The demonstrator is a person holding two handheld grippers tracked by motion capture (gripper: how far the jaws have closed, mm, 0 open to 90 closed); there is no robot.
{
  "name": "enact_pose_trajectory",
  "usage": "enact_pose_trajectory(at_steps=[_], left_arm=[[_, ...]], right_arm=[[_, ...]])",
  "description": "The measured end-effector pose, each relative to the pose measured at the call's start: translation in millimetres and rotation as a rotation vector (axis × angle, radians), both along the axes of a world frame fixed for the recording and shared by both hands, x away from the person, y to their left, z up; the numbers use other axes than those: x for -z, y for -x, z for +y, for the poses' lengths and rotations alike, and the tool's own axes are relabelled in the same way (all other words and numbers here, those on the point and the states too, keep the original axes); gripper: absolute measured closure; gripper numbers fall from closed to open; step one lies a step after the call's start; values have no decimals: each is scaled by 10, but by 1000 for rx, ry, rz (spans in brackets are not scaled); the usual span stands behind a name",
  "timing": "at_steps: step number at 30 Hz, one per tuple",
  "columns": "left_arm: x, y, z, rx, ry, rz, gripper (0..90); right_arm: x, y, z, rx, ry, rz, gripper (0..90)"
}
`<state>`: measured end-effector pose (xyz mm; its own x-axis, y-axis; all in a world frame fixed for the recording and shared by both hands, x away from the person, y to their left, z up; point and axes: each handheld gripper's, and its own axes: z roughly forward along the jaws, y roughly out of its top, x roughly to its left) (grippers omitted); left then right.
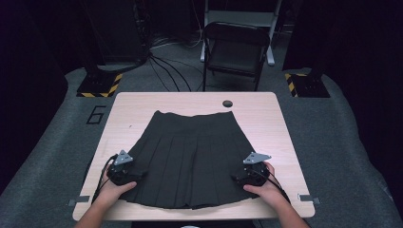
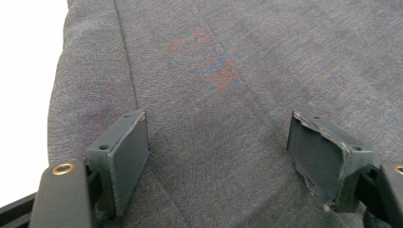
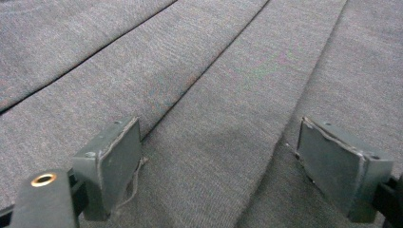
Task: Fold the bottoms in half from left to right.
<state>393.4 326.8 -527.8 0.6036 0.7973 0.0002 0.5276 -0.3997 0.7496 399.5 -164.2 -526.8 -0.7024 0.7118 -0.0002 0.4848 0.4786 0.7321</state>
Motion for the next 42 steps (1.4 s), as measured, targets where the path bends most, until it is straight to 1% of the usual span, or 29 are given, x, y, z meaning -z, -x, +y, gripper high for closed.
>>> enact_pose_trajectory(at_steps=[1, 2, 5, 12, 15, 16, 17, 18, 19, 21, 23, 24, 26, 27, 28, 29, 30, 31, 32, 33, 34, 35, 36, 37, 38, 39, 40, 41, 42], left_arm=[[-13, -4, 5, 8, -10, 14, 221], [-9, -5, 0, 0, -10, 8, 222], [-12, -2, 3, 0, -7, 13, 223], [-11, 2, 2, 0, -4, 13, 226], [-9, 3, 1, -2, -1, 10, 227], [-2, 4, -2, -9, 4, 2, 230], [-5, 5, 1, -8, 3, 6, 233], [-15, 5, 7, -3, -3, 13, 236], [-17, 6, 8, -6, -3, 14, 240], [-12, 12, 6, -22, 7, 9, 253], [-12, 12, 8, -28, 16, 9, 258], [-28, 11, 22, -21, 9, 21, 273], [-50, 22, 29, -33, 21, 39, 307], [-61, 26, 34, -38, 38, 43, 329], [-80, 30, 49, -38, 44, 49, 345], [-93, 31, 59, -46, 53, 43, 351], [-93, 31, 59, -46, 53, 43, 351], [-122, 36, 80, -63, 65, 47, 351], [-146, 33, 107, -83, 76, 48, 360], [-159, 28, 127, -89, 80, 47, 366], [-171, 22, 155, -114, 96, 40, 374], [-182, 16, 185, -130, 103, 36, 376], [-182, 16, 185, -130, 103, 36, 380], [-200, 10, 221, -148, 103, 41, 380], [-226, -3, 284, -203, 93, 34, 391], [-236, -9, 312, -218, 85, 29, 392], [-240, -11, 335, -229, 74, 25, 391], [-231, -15, 349, -242, 70, 22, 391], [-221, -23, 361, -244, 73, 32, 386]], right_arm=[[2, 0, 0, 0, -4, 0, 145], [0, -1, -1, -2, -2, 3, 146], [-2, 0, 1, 0, -2, 6, 147], [-4, -17, -6, -11, 7, -4, 155], [-16, -17, 4, -4, 7, 10, 175], [-25, -21, 5, -14, 12, 17, 193], [-35, -16, 13, -13, 13, 26, 211], [-41, -24, 19, -18, 16, 19, 222], [-47, -20, 26, -14, 18, 27, 231], [-61, -28, 35, -18, 23, 37, 246], [-63, -32, 35, -19, 27, 35, 253], [-80, -36, 32, -7, 29, 48, 296], [-106, -55, 29, -4, 29, 66, 348], [-121, -61, 23, 0, 30, 76, 373], [-137, -65, 22, 6, 29, 77, 401], [-155, -69, 15, 12, 32, 71, 422], [-155, -69, 15, 12, 32, 71, 422], [-174, -64, 13, 28, 26, 69, 432], [-218, -70, -12, 43, 21, 48, 447], [-231, -70, -16, 52, 15, 46, 449], [-244, -82, -31, 52, 26, 29, 450], [-256, -89, -46, 69, 21, 21, 450], [-266, -86, -53, 94, 13, 37, 449], [-266, -86, -53, 94, 13, 37, 449], [-255, -123, -89, 125, 16, 29, 442], [-249, -138, -109, 131, 29, 24, 439], [-235, -153, -126, 146, 27, 24, 433], [-229, -163, -136, 173, 22, 41, 425], [-216, -180, -167, 178, 29, 36, 418]])
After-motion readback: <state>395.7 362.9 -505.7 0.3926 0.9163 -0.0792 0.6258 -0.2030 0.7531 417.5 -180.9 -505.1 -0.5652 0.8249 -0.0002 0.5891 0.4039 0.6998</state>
